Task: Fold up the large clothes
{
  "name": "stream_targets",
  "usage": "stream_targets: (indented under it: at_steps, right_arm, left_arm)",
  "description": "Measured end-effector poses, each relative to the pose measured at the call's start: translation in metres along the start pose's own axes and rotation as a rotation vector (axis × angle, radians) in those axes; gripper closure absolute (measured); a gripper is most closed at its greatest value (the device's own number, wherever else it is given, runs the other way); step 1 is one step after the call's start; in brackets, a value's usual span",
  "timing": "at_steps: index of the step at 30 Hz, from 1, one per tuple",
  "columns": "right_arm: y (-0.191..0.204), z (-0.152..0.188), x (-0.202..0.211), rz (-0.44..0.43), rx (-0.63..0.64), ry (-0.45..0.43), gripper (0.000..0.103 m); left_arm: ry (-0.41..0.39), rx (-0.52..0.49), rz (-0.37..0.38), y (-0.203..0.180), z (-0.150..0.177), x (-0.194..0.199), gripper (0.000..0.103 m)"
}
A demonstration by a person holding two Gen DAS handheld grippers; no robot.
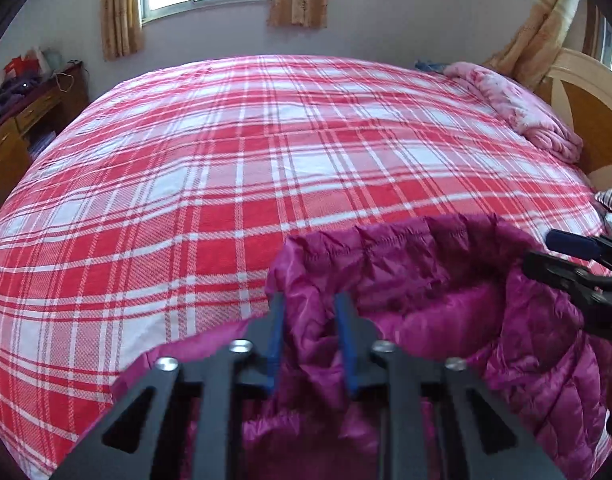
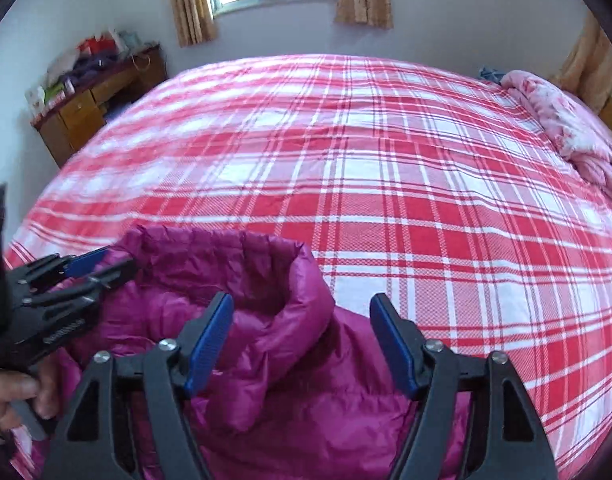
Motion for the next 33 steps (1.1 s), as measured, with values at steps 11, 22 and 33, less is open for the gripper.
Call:
stream_targets:
  at_steps: [11, 22, 33]
  right_arm:
    - [-0.019, 0.051, 0.016, 0.064, 0.052, -0.005, 0.093]
    - [-0.026, 0.076, -0.001, 0.091, 0.039, 0.002, 0.094]
    - [-0.023, 0.08, -0.006, 0.122, 0.072, -0.056, 0.094]
  left_arm:
    - [-0.048, 0.026, 0.03, 0.016, 0.039, 0.037, 0.092]
    - [-0.108, 0.101, 0.049, 0.026, 0.043, 0.078, 0.089]
    - [-0.287, 0.154, -0.025, 0.004, -0.019, 0.094, 0.007]
Point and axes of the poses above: each gripper's, at about its wrist camera, not at the fingertips, and x roughly against the way its jaws point, y to its left, z to its underside, the point moved 8 cm from there along -x, roughly the way its jaws point, and after that the axes turned 7 degrees about -z, right-handed, at the moved point
